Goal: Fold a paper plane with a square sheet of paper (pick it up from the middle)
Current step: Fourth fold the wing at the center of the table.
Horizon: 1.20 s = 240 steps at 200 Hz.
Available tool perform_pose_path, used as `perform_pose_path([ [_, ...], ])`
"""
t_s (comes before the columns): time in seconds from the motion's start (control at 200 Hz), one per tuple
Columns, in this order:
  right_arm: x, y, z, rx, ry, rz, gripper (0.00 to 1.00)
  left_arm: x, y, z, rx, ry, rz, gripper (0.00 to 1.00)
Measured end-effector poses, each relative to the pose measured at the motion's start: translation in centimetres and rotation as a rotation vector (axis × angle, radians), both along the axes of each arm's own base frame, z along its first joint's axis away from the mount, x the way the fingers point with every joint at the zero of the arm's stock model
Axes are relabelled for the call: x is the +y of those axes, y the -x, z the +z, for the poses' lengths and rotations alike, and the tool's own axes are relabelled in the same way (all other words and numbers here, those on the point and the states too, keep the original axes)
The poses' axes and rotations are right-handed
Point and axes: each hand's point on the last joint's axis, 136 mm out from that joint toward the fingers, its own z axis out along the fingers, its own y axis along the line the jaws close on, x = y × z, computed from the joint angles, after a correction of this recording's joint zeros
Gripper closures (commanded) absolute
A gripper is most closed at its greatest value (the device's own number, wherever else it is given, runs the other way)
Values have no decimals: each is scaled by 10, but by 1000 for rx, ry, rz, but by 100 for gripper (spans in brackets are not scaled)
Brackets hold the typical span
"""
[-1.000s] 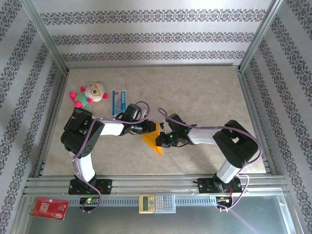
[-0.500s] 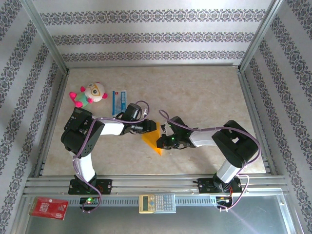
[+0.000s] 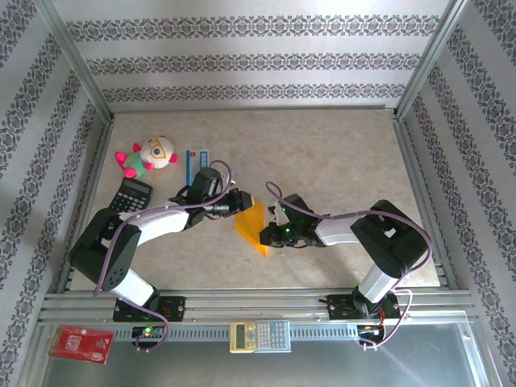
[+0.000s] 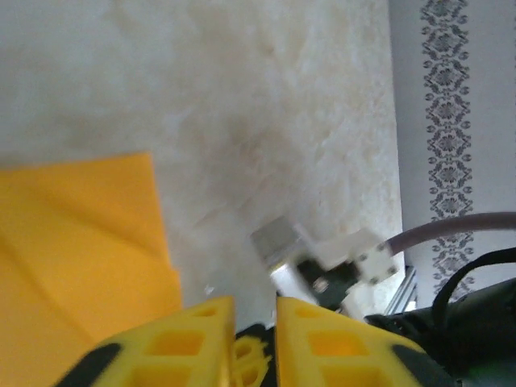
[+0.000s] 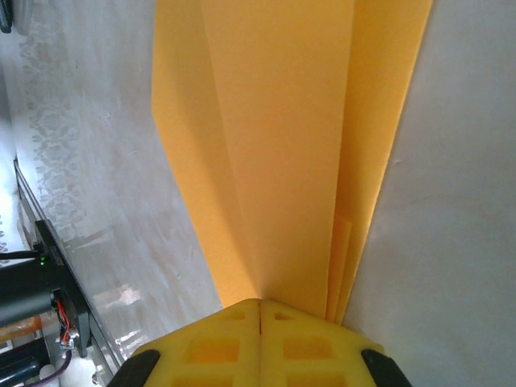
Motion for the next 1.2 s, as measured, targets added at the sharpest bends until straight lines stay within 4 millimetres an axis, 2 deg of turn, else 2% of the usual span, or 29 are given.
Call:
perform_pose_path([
  [0.165, 0, 0, 0, 1, 0, 0, 100, 0, 29, -30, 123, -18, -3, 100],
  [0.51, 0, 0, 0, 0, 0, 0, 100, -14, 48, -63, 248, -40, -22, 100],
  [0.894, 0, 0, 0, 3, 0, 1, 100, -21, 54, -72, 283, -35, -36, 100],
  [1.199, -1, 1, -1, 15, 15, 3, 100, -21, 47, -78, 272, -72, -27, 100],
])
